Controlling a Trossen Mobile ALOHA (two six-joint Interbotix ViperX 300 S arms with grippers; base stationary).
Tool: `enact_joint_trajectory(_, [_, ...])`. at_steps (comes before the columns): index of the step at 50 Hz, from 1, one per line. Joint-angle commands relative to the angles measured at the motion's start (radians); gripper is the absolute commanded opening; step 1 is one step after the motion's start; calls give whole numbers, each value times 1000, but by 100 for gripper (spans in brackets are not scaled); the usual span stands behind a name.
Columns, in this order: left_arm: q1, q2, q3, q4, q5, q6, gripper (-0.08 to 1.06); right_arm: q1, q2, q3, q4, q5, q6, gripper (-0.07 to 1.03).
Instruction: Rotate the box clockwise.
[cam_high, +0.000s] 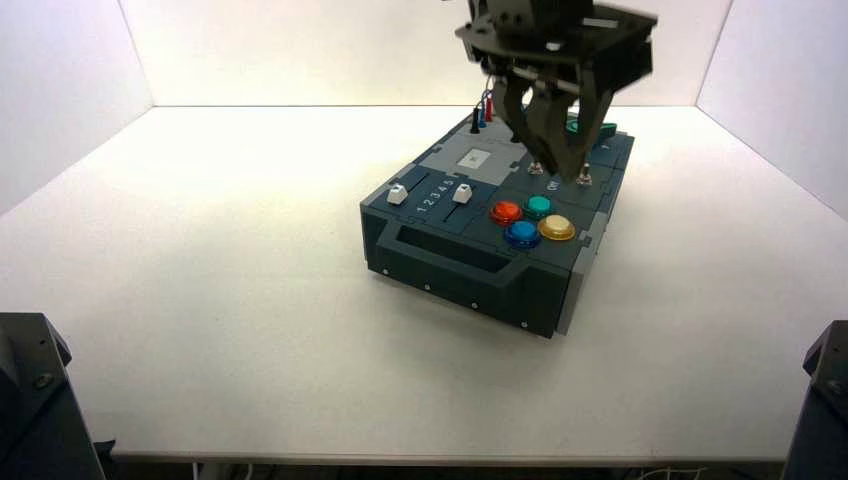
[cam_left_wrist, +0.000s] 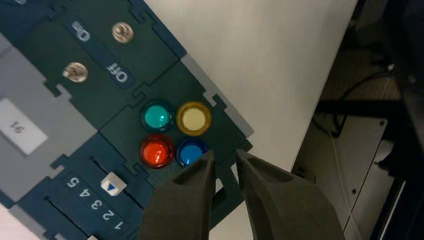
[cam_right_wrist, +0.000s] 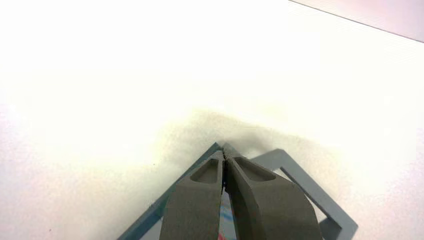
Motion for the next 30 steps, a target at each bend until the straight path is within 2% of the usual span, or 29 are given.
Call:
enact_joint_trajectory(1, [-6, 0, -31, -2, 2, 17, 25, 6, 6, -75, 2, 14, -6, -2])
enact_joint_trajectory(6, [-6, 20, -44, -3, 12, 25, 25, 8, 40, -120, 8, 35, -15, -2])
enact_joint_trajectory(10, [-9, 37, -61, -3, 23, 29, 25, 9, 69, -167, 25, 61, -40, -2])
enact_joint_trajectory(14, [-12, 49, -74, -3, 25, 34, 25, 9, 101, -216, 55, 89, -64, -2])
enact_joint_trajectory(16, [-18, 60, -87, -3, 26, 37, 25, 9, 123, -249, 83, 110, -86, -2])
enact_joint_trajectory(20, [-26, 74, -107, -3, 32, 43, 25, 11, 150, -288, 109, 135, -106, -2])
enact_joint_trajectory(30, [-43, 115, -143, -3, 52, 58, 25, 17, 199, -344, 115, 176, -117, -2])
